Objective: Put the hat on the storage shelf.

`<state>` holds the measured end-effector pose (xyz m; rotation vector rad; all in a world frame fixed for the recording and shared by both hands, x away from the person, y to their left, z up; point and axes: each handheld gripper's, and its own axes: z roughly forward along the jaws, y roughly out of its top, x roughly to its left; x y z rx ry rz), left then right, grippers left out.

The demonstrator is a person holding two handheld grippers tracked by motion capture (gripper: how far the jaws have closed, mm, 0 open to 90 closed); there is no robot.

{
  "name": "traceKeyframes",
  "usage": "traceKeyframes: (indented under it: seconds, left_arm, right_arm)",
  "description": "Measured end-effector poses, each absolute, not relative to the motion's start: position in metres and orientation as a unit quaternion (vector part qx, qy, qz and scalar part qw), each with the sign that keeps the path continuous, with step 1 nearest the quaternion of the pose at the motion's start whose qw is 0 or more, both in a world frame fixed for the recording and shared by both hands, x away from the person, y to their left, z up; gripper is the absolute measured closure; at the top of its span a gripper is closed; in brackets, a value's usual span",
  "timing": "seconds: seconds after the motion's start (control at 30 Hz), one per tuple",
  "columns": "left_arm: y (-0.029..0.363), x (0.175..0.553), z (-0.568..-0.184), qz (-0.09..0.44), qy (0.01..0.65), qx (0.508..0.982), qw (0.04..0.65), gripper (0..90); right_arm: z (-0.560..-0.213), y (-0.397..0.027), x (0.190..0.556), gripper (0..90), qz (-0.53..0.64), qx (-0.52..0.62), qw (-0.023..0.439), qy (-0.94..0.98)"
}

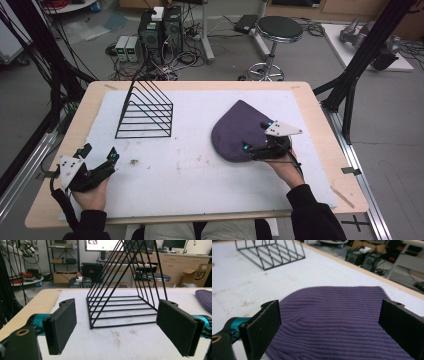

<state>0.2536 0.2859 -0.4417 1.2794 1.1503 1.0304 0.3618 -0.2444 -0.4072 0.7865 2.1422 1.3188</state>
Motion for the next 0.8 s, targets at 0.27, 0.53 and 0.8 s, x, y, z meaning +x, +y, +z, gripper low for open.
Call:
traceKeyframes:
  seconds: [0.27,0.53,0.8]
  left_arm:
    - [0.286,0.254,-0.442,0.433,0.483,0.538,0.538,16.8]
    - [0.285,0.255,-0.442,0.433,0.48,0.541,0.538,16.9]
    - [0.282,0.256,-0.442,0.433,0.473,0.547,0.538,16.9]
  right_arm:
    - [-0.411,-0.228,0.368,3.4,0.445,0.227,0.236,0.833]
    - [-0.422,-0.221,0.371,3.4,0.421,0.208,0.2,0.86]
    - [-0.428,-0.217,0.377,3.5,0.401,0.164,0.165,0.886]
